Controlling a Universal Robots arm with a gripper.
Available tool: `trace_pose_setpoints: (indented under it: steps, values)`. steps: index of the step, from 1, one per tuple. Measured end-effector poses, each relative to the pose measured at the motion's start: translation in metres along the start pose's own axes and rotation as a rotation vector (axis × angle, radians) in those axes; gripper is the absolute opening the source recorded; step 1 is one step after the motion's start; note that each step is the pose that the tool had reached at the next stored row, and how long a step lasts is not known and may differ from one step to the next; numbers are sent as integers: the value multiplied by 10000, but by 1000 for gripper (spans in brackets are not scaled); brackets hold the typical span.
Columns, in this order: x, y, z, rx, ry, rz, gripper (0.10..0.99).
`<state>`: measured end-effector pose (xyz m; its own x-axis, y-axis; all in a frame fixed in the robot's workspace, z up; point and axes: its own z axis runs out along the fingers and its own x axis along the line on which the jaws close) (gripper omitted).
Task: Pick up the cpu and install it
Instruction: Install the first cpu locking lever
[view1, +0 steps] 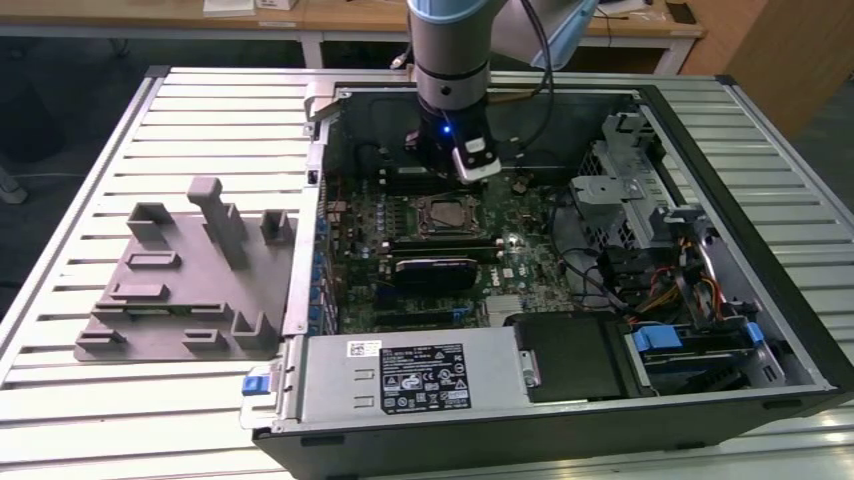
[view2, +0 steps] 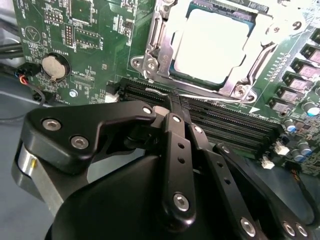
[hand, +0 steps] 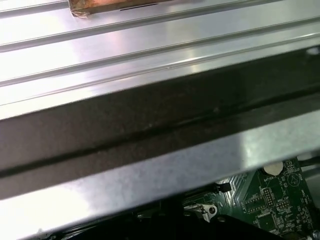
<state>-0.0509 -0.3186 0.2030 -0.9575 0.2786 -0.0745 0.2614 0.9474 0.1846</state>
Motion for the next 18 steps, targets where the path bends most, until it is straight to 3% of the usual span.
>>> trace_pose_setpoints:
  steps: [12, 18]
  values:
    - [3, -9, 47, 124, -221, 114, 106]
    - [7, -1, 50, 129, -228, 121, 106]
